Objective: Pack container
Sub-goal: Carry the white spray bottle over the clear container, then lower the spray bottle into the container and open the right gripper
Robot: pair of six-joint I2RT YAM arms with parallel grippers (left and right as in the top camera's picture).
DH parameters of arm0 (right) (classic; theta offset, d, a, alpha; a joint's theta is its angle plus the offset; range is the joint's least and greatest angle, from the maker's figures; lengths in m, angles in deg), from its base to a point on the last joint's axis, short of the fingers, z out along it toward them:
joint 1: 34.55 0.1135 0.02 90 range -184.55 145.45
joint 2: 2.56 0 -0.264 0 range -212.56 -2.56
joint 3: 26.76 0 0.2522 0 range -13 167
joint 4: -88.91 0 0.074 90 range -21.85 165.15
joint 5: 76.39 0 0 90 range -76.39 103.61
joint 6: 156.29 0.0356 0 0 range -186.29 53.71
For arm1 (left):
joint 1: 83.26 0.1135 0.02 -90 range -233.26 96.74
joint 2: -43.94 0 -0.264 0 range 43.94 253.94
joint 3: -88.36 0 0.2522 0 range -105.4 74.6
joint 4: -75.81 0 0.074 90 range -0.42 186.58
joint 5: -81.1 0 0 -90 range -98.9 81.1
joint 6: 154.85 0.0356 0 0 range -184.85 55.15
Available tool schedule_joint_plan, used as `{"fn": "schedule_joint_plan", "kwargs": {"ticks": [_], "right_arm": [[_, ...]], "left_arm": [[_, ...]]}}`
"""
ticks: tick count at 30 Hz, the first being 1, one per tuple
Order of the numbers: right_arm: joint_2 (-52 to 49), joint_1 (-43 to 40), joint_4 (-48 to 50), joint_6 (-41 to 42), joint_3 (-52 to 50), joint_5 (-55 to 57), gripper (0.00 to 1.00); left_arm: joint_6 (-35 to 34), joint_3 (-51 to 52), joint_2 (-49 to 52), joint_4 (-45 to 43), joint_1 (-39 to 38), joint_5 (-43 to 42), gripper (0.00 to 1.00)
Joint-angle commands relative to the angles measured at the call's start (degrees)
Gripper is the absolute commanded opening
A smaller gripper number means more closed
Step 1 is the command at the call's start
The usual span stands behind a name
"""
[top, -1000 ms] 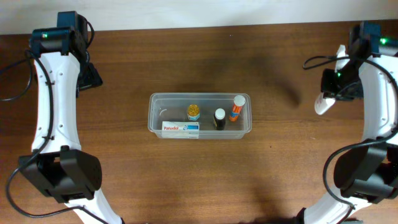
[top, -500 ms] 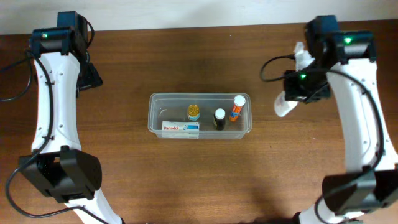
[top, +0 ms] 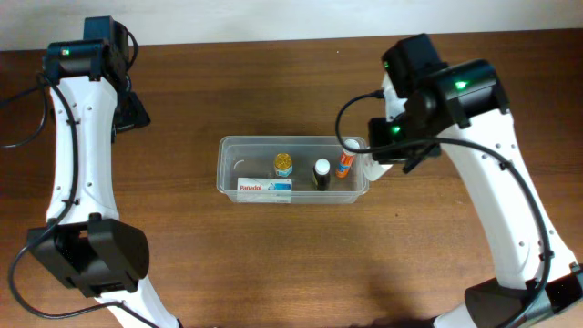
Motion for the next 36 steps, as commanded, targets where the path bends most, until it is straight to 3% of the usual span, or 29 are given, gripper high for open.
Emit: {"fn": "schedule_joint_plan", "kwargs": {"ticks": [1,10,36], "right_arm": [[0.76,2.36,0.48,3.3,1.11,1.73,0.27],[0.44,5.75,5.18,6.08,-3.89,2.67,0.27],[0.44,5.77,21.18,6.08,-22.21,2.75,0.27]], "left_arm": [[-0.37,-0.15,-0.39,0.04,0.0,0.79,0.99],[-0.37,-0.15,-0.39,0.04,0.0,0.79,0.99],[-0.37,-0.15,-0.39,0.04,0.0,0.79,0.99]]}}
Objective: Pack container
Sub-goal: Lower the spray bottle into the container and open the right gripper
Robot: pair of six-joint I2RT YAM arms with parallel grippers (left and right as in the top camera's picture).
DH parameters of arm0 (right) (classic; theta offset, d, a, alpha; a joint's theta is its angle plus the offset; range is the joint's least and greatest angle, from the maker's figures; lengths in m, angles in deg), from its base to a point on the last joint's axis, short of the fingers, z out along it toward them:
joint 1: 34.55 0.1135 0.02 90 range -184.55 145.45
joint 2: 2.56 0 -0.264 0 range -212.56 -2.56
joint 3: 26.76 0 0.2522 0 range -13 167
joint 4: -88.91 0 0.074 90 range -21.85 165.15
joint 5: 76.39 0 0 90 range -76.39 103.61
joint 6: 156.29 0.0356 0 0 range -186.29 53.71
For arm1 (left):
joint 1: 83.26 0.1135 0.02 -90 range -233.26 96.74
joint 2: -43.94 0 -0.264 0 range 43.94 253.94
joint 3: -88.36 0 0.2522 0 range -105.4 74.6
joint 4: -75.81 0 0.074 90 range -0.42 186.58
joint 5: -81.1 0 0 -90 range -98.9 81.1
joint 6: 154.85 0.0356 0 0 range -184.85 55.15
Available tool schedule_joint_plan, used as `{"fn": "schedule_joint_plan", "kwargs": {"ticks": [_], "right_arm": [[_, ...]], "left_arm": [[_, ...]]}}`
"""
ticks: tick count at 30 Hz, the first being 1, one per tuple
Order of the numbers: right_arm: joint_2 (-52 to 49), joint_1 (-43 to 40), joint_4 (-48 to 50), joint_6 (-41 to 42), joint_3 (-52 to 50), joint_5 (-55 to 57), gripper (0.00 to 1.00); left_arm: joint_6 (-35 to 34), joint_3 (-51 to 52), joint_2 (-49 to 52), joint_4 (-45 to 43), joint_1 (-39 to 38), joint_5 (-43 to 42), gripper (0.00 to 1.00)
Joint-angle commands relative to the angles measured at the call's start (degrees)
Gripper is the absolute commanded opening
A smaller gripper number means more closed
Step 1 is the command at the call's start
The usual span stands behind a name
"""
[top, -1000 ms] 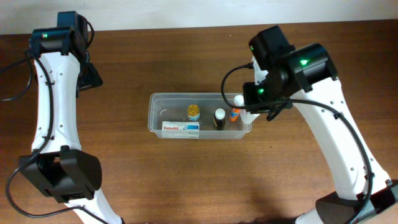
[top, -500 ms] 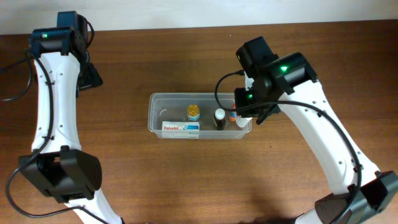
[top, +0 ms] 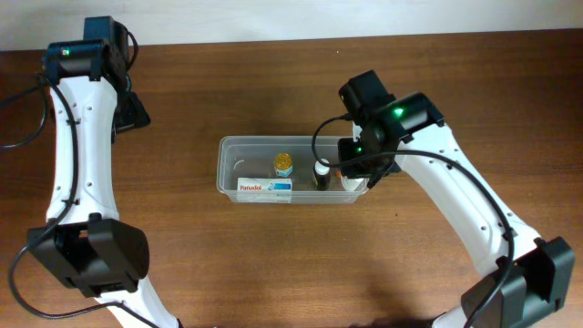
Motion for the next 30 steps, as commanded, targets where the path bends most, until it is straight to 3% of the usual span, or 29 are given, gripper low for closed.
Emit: {"fn": "schedule_joint_plan", "kwargs": {"ticks": [1,30], "right_arm": [[0.5,0.52,1.31,0.74,-1.88,0.46,0.26],[0.26,3.8,8.63,1.81,-5.44,-0.15,0.28]], "left_arm": [[-0.37,-0.15,-0.39,0.04,0.0,0.79,0.99],[-0.37,-0.15,-0.39,0.04,0.0,0.79,0.99]]}}
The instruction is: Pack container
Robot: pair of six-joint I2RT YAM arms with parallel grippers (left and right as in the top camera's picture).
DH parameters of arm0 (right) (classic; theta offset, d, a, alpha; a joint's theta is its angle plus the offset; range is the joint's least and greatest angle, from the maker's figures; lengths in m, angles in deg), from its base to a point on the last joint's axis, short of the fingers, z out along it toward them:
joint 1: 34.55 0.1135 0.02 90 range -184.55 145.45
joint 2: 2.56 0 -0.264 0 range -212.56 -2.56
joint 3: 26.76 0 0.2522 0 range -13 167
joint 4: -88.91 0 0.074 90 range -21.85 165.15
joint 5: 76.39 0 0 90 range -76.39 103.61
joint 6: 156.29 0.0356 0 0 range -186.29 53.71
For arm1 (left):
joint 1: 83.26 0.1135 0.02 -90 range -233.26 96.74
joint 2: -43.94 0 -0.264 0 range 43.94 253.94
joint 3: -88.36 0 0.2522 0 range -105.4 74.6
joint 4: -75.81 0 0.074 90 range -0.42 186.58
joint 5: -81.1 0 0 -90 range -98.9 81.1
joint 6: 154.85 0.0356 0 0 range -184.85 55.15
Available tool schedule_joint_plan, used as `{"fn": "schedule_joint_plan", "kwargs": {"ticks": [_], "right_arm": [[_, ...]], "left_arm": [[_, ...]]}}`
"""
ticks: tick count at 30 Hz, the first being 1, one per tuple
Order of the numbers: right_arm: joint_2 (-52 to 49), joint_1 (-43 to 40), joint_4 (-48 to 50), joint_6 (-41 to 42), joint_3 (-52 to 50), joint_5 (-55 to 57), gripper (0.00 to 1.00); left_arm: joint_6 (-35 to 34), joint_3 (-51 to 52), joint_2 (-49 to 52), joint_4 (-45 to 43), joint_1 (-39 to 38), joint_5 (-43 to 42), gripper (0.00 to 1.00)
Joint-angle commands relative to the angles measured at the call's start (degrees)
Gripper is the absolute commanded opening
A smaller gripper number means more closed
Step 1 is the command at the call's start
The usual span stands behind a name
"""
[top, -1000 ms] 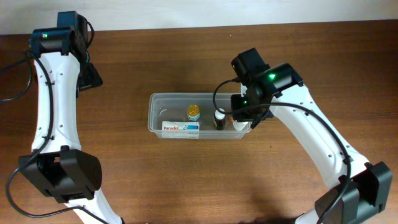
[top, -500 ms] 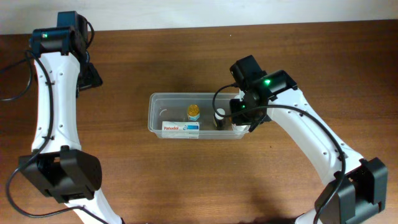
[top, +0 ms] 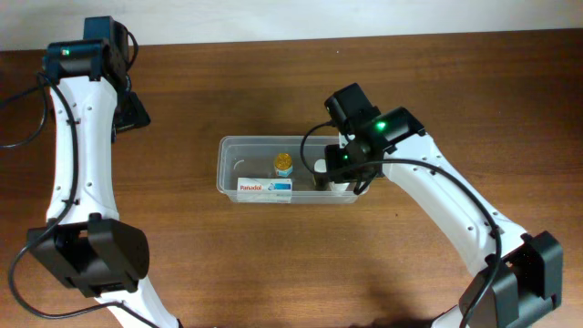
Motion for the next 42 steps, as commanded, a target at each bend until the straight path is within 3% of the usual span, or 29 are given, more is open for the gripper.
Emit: {"fn": "schedule_joint_plan", "kwargs": {"ticks": [1,38,42], "right_arm": [[0.28,0.59,0.22,0.66,-0.24,-0.11,0.28],[0.22,0.63,-1.7,0.63,-0.24,0.72,0.33],[0.22,0.63,-1.7,0.63,-0.24,0.72,0.44]], "left_arm": [[-0.37,-0.15,-0.39,0.04,0.0,0.79,0.99],[-0.37,-0.15,-0.39,0.04,0.0,0.79,0.99],[-0.37,-0.15,-0.39,0.04,0.0,0.79,0.99]]}}
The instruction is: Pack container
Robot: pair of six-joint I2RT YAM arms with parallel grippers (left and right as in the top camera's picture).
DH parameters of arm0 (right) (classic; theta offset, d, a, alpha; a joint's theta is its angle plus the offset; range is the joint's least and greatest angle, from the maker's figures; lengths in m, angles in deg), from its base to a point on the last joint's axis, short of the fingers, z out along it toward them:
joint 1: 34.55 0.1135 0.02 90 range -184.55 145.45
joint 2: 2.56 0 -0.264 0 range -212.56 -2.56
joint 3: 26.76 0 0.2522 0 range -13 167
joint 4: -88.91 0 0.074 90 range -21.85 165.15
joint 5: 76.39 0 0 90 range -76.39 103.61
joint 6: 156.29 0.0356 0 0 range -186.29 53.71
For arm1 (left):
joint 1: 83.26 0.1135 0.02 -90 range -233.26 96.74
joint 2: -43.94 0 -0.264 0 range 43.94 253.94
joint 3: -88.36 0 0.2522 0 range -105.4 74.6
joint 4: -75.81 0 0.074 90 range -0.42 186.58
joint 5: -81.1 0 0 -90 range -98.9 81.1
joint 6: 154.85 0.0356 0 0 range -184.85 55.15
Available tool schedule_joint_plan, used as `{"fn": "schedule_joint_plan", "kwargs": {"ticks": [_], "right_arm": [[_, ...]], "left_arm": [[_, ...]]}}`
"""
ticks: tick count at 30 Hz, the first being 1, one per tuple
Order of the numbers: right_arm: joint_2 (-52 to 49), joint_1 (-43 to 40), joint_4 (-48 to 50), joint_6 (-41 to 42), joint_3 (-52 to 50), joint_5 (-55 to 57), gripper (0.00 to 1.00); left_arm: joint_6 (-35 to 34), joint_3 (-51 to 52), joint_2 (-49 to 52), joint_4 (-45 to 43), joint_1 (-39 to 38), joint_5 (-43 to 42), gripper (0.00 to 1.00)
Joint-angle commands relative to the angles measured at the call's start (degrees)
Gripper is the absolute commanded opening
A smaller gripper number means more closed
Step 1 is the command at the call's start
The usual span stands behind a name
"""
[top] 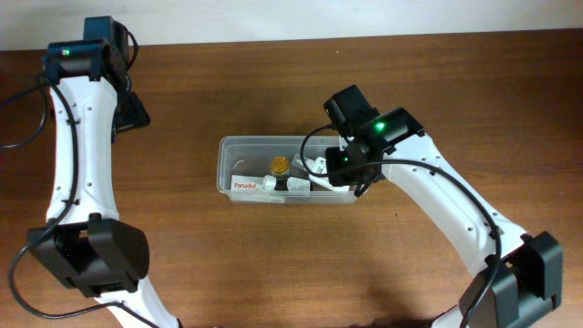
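A clear plastic container (228,150) lies in the middle of the table. It holds a white Panadol box (248,185) at its front left and a yellow-capped bottle (279,165) standing upright. A black-capped bottle (297,185) lies on its side. My right gripper (335,170) reaches down into the container's right end. Its wrist hides the jaws, and something white shows beside them. My left gripper (132,109) hangs far off at the back left, holding nothing that I can see.
Brown wooden table (273,264) all around the container. The left arm (77,137) runs down the left side. The right arm (455,219) crosses from the front right corner to the container.
The black-capped bottle stood upright by my right gripper and now lies on its side toward the middle. The Panadol box has shifted a little left. Both arms are almost where they were.
My right gripper was first just outside the container's right end, with the box, two bottles and an orange tube visible inside. Then it was over that end, then deeper in, hiding the tube. Now the black-capped bottle lies toppled. The left arm has not moved.
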Motion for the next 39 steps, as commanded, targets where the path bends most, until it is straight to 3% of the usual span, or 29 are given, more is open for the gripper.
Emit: {"fn": "schedule_joint_plan", "kwargs": {"ticks": [1,8,22,39], "right_arm": [[0.22,0.55,-0.04,0.46,-0.24,0.68,0.45],[0.22,0.55,0.0,0.46,-0.24,0.68,0.5],[0.22,0.83,-0.04,-0.17,-0.24,0.68,0.52],[0.17,8.15,9.51,-17.99,-0.24,-4.5,0.52]], "left_arm": [[-0.37,-0.15,-0.39,0.04,0.0,0.81,1.0],[-0.37,-0.15,-0.39,0.04,0.0,0.81,0.99],[-0.37,-0.15,-0.39,0.04,0.0,0.81,0.99],[-0.37,-0.15,-0.39,0.04,0.0,0.81,0.99]]}}
